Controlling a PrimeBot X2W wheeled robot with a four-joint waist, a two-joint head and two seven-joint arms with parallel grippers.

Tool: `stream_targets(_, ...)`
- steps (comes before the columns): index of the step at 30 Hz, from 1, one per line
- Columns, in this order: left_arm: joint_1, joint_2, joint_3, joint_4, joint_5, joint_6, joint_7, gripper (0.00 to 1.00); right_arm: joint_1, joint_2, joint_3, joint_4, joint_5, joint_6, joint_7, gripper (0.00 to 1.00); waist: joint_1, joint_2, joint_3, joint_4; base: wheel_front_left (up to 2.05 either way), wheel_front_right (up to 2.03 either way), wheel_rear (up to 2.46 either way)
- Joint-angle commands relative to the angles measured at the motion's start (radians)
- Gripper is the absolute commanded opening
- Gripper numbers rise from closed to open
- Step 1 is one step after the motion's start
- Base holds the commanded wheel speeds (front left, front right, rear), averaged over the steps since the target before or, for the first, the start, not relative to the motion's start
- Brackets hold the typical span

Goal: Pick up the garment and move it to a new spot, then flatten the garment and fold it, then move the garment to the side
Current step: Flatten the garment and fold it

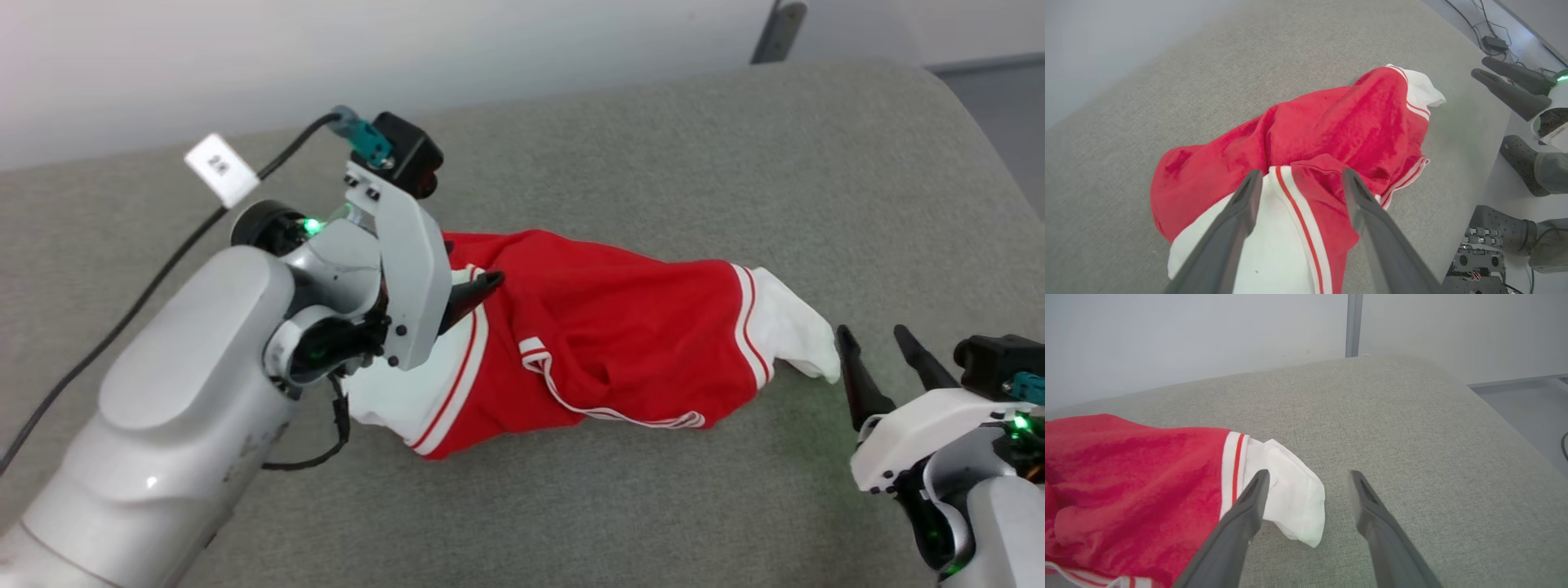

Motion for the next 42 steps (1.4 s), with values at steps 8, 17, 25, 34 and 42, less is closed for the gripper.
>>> stream_targets(8, -0.052, -0.005, -0.104, 0.078, 0.022, -0.005, -0.025, 1.0, -0.033, 0.014, 0.017, 0.029, 0.022, -0.001, -0.027, 1.0, 0.0, -0.0001, 0.062, -0.047, 0.0, 0.0, 0.0)
stream_targets(17, -0.108, 0.017, -0.213, 0.127, -0.018, -0.006, -0.104, 0.0, -0.055, 0.015, 0.026, 0.064, 0.029, -0.001, -0.046, 1.0, 0.0, -0.0001, 0.082, -0.043, 0.0, 0.0, 0.0)
stream_targets(25, -0.163, 0.034, -0.317, 0.146, -0.056, -0.006, -0.159, 0.0, -0.065, 0.012, 0.036, 0.084, 0.037, -0.001, -0.056, 1.0, 0.0, -0.0001, 0.085, -0.035, 0.0, 0.0, 0.0)
stream_targets(34, -0.166, 0.091, -0.341, 0.111, -0.126, 0.0, -0.157, 0.0, -0.053, 0.002, 0.03, 0.096, 0.041, -0.001, -0.062, 1.0, 0.0, -0.0001, 0.073, -0.022, 0.0, 0.0, 0.0)
stream_targets(42, -0.046, 0.193, -0.319, -0.161, -0.215, 0.141, -0.075, 0.0, -0.023, -0.003, 0.006, 0.093, 0.03, -0.001, -0.049, 1.0, 0.0, -0.0001, 0.04, 0.023, 0.0, 0.0, 0.0)
